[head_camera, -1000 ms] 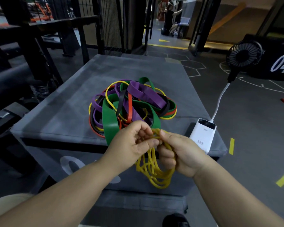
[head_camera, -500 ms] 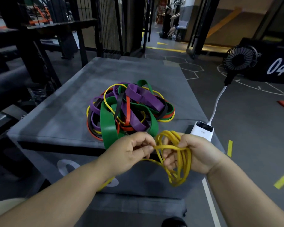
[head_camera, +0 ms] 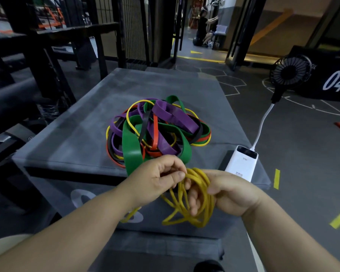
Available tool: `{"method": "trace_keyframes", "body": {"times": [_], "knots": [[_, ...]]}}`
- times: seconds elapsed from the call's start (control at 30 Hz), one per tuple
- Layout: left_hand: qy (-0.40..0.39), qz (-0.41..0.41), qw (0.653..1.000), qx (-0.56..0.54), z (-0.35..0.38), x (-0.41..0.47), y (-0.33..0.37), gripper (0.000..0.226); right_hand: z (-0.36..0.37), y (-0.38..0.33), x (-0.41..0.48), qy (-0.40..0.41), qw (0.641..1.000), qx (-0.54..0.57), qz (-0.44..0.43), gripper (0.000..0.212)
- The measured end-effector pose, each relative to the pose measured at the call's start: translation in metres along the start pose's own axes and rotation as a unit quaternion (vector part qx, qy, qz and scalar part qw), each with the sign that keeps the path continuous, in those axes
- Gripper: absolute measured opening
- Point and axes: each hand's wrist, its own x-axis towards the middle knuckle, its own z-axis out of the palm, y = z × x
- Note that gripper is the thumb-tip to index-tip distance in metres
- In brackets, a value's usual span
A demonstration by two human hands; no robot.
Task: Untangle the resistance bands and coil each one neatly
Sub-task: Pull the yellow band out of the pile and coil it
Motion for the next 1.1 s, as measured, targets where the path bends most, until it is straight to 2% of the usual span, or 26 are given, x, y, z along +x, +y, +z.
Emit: {"method": "trace_keyframes", "body": {"times": [0.1, 0.2, 0.27, 0.37, 0.43, 0.5, 0.67, 0.83, 0.93, 1.1], "knots": [[0.055, 0.009, 0.998, 0.02, 0.003, 0.003, -0.006, 0.006, 0.005, -0.001, 0.005, -0.001, 0.999, 0.037, -0.005, 0.034], [0.135, 0.015, 0.987, 0.085, 0.006, 0.005, -0.013, 0.02, 0.011, -0.001, 0.006, 0.053, 0.999, 0.01, 0.002, 0.048], [0.169, 0.019, 0.981, 0.098, 0.008, 0.005, -0.013, 0.024, 0.012, -0.004, 0.004, 0.057, 0.998, 0.02, -0.006, 0.045], [0.119, -0.011, 0.991, 0.065, 0.007, 0.004, -0.016, 0.035, 0.003, -0.009, -0.001, 0.003, 0.995, 0.101, -0.018, 0.033], [0.054, -0.034, 0.995, 0.077, 0.008, 0.005, -0.025, 0.037, -0.007, -0.012, -0.002, -0.09, 0.975, 0.202, -0.029, 0.029], [0.015, -0.057, 0.995, 0.084, 0.01, 0.005, -0.034, 0.032, -0.015, -0.015, -0.004, -0.125, 0.954, 0.267, -0.05, 0.034], [-0.051, -0.09, 0.991, 0.079, 0.013, 0.003, -0.045, 0.014, -0.03, -0.018, -0.009, -0.093, 0.939, 0.316, -0.097, 0.039], [-0.072, -0.132, 0.984, 0.094, 0.014, 0.003, -0.056, 0.015, -0.042, -0.025, -0.023, -0.039, 0.919, 0.371, -0.127, 0.038], [-0.08, -0.166, 0.978, 0.098, 0.015, 0.002, -0.059, 0.016, -0.051, -0.029, -0.036, -0.033, 0.902, 0.405, -0.149, 0.041], [-0.055, -0.217, 0.965, 0.135, 0.015, 0.0, -0.071, 0.014, -0.062, -0.032, -0.051, -0.018, 0.902, 0.392, -0.179, 0.042]]}}
